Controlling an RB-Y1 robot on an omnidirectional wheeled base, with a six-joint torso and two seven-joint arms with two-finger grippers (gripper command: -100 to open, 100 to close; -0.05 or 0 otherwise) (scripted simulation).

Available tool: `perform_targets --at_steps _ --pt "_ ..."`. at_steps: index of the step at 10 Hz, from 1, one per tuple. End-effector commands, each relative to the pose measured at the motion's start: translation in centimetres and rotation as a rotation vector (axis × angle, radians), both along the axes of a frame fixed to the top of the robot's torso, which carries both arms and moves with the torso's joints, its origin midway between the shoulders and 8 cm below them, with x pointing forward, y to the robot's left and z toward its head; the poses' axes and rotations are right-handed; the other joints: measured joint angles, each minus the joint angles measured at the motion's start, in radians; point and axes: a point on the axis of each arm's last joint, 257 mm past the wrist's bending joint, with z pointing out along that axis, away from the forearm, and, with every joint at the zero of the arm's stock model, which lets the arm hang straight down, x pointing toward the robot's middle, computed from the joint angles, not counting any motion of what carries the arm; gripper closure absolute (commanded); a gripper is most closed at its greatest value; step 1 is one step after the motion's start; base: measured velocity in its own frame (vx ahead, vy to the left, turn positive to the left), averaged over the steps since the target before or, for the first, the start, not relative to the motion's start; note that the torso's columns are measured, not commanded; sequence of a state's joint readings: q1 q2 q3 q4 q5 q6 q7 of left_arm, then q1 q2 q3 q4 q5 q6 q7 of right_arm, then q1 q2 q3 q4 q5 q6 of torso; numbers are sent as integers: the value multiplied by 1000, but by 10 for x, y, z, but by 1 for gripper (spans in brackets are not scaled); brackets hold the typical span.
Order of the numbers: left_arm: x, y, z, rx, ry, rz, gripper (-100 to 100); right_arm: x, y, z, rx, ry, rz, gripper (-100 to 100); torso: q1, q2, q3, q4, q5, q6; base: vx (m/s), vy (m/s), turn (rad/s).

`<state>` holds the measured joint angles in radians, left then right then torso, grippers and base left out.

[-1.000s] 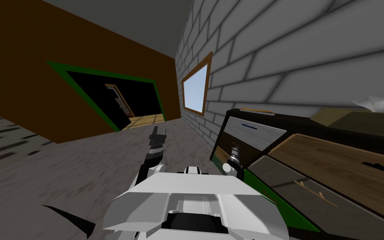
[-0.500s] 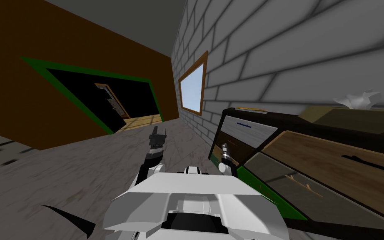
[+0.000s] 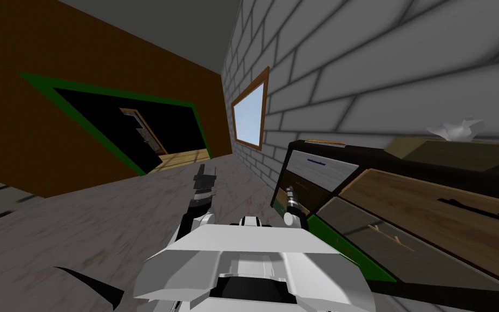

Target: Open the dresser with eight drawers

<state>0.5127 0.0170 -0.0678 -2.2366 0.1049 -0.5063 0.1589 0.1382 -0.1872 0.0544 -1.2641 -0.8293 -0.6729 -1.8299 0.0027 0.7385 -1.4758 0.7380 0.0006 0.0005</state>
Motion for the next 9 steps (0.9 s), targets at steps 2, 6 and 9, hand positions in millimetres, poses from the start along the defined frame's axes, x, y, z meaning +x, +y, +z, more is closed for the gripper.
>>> perform_targets --at_steps 2,6,9 --pt "0 0 0 0 0 0 0 -13 -19 12 114 -97 -56 100 -2 -1 0 0 0 -1 1 71 -71" --pt "0 0 0 0 0 0 0 -35 -43 26 249 -225 -130 100 -2 0 0 0 -1 -1 -13 82 -92" --pt "0 0 0 0 0 0 0 -44 -51 31 292 -268 -154 100 -3 -1 -1 0 -1 0 0 62 -56"
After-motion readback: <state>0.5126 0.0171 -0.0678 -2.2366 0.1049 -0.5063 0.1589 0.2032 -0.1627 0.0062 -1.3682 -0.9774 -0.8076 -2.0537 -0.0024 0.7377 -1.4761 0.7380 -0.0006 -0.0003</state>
